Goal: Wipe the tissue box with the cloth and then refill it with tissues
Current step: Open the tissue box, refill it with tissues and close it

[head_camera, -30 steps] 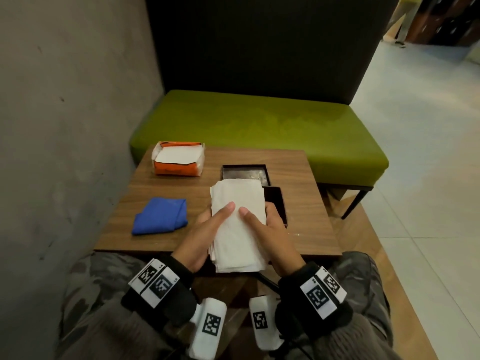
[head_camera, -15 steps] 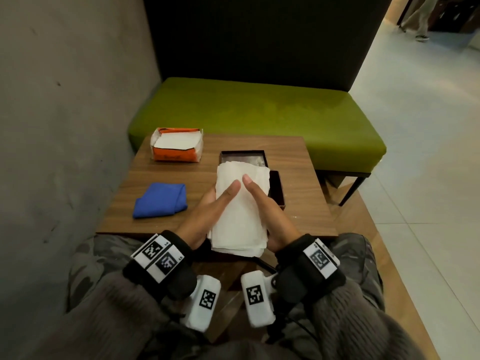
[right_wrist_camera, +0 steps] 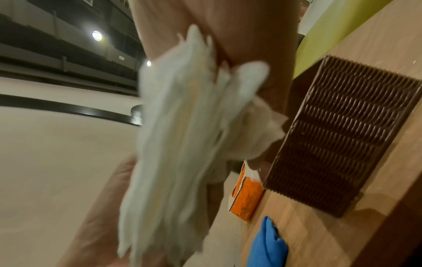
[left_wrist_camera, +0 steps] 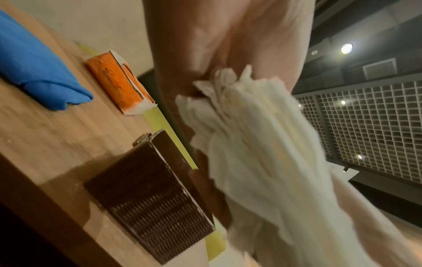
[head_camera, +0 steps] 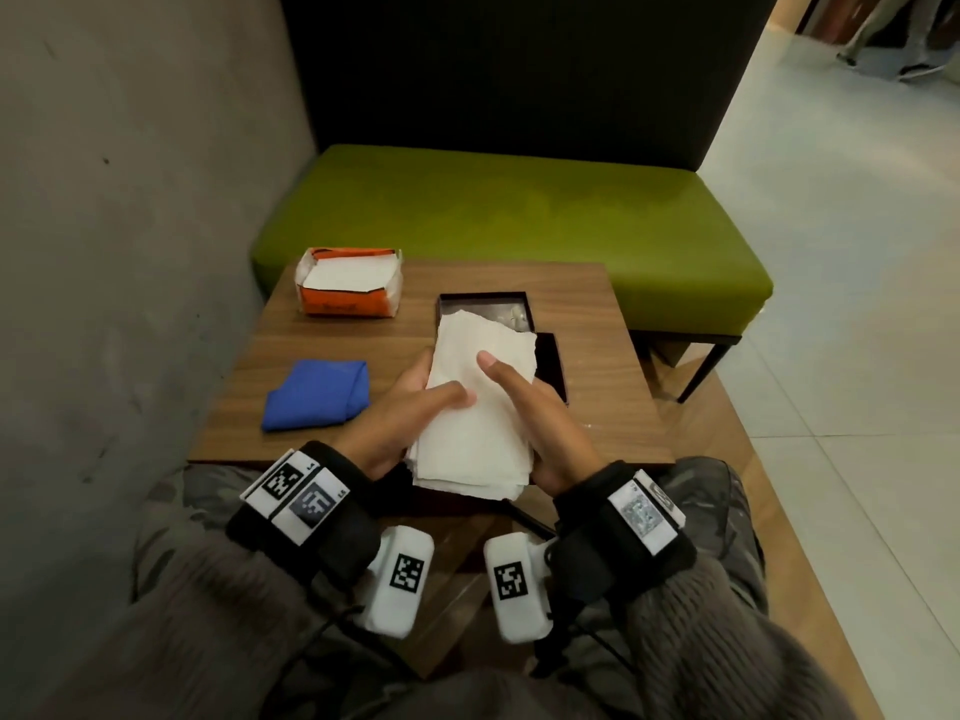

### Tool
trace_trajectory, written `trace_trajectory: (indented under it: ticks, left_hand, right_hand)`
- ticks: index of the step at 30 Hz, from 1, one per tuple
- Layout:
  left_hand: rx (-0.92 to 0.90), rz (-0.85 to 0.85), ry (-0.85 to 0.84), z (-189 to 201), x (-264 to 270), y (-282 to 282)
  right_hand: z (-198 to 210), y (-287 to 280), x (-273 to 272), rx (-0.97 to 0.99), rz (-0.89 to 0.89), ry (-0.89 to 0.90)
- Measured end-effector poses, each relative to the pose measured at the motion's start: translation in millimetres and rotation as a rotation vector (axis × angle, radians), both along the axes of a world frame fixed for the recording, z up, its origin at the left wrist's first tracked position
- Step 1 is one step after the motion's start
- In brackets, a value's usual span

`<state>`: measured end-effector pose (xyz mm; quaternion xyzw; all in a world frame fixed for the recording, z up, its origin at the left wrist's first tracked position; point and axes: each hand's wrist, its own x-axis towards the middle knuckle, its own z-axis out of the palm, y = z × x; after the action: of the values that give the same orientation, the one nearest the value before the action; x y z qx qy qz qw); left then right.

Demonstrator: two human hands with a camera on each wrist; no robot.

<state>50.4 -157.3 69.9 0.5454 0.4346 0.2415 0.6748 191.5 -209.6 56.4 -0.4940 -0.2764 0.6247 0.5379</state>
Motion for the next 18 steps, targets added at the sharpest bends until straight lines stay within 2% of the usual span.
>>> trace_trajectory:
  ticks: [4,6,8,12,15,18]
  left_hand:
    - [-0.01,-0.127,0.002,5,-6,11]
    - [-0.046,-0.131,0.006,5,-9,18]
    - [-0.095,-0.045,-0.042,1,-11,25]
    - [-0.317,0.165,-0.334,-10,-17,29]
    - [-0.358,0.173,-0.415,-11,-13,24]
    - [-0.307,0.157,-0.44,-11,-6,18]
  right_hand:
    - [-2,3,14,-0.036,-0.081,-0.072]
    - [-4,6,18,-0.06,-0.089,-0.067]
    - [-6,10,20,-0.068,-0.135,-0.017]
    - [-5,17,21,-0.001,-0.27,0.125]
    - [-6,19,19,0.015,-0.306,0.147]
    - [-8,19,18,-0.004,-0.313,0.126]
